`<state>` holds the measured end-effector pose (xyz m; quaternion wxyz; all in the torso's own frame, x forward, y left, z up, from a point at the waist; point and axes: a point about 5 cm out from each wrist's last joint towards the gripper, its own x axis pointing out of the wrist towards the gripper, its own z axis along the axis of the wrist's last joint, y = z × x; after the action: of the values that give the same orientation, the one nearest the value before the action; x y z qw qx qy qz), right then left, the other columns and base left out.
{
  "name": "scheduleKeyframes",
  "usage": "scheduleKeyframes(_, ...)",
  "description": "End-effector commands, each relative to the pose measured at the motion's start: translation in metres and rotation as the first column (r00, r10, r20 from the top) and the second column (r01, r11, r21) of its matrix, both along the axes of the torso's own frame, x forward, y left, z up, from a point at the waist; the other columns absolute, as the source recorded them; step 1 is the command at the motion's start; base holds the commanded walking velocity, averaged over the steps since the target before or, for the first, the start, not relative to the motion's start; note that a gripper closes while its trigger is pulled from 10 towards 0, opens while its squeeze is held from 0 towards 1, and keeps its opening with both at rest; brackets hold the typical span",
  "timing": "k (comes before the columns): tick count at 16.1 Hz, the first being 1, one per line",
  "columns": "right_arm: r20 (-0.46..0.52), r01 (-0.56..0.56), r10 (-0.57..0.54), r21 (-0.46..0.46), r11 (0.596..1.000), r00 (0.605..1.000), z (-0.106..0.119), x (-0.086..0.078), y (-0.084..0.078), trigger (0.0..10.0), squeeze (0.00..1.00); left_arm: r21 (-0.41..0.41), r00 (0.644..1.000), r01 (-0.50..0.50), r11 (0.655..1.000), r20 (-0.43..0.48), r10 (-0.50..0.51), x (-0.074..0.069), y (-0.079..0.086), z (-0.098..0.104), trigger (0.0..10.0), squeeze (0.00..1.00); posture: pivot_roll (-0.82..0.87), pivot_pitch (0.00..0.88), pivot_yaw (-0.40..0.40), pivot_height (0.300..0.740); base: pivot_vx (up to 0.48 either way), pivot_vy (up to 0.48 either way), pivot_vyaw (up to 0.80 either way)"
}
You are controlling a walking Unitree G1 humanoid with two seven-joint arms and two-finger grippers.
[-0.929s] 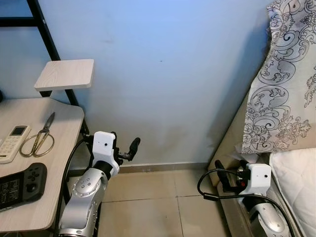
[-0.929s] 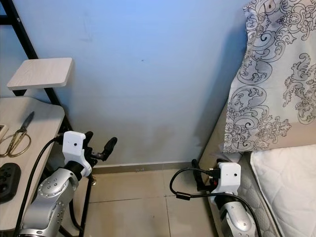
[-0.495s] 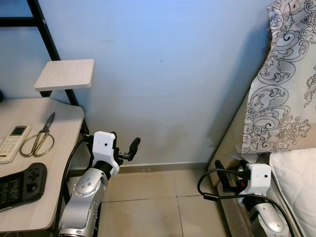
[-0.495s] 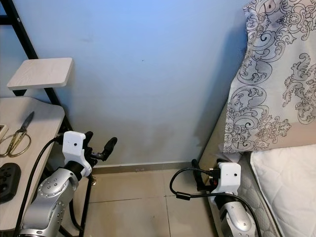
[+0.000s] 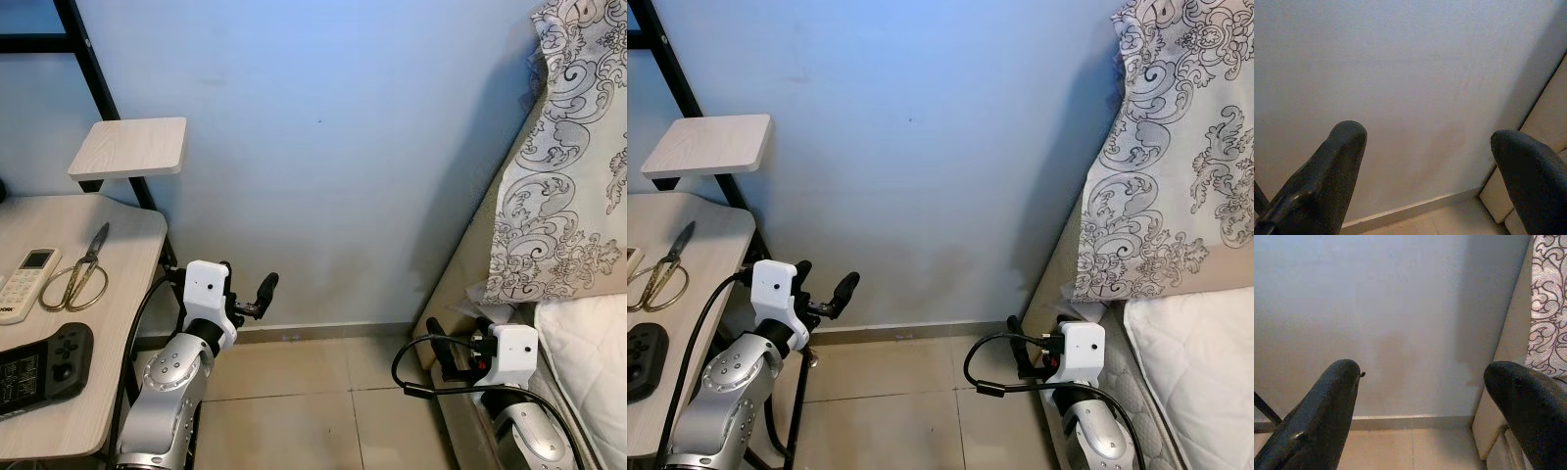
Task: Clean up the room
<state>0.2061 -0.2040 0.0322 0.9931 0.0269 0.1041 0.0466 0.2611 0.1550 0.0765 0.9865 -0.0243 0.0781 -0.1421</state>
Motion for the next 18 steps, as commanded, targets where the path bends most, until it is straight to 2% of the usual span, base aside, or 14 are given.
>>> scheduleKeyframes(1, 0.064, 0.069, -0.072, 0.047, 0.996, 0.995, 0.0401, 0.0732, 0.0315, 10.0, 0.00, -0.001, 0.984, 0.168, 0.986, 0.058, -0.168, 0.0477, -0.0435, 0.0290, 10.0, 0.00, -0.06, 0.000, 0.018, 0.740, 0.000, 0.000, 0.00)
scheduleKeyframes(17, 0.051, 0.050, -0.052, 0.041, 0.998, 0.997, 0.0385, 0.0724, 0.0322, 10.0, 0.00, -0.004, 0.985, 0.166, 0.986, 0.053, -0.166, 0.0469, -0.0434, 0.0276, 10.0, 0.00, -0.06, 0.000, 0.018, 0.740, 0.000, 0.000, 0.00)
scheduleKeyframes(18, 0.055, 0.040, -0.042, 0.035, 0.999, 0.998, 0.0390, 0.0735, 0.0322, 10.0, 0.00, -0.026, 0.988, 0.147, 0.989, 0.061, -0.145, 0.0483, -0.0433, 0.0281, 10.0, 0.00, -0.06, 0.000, -0.010, 0.740, 0.000, 0.000, 0.00)
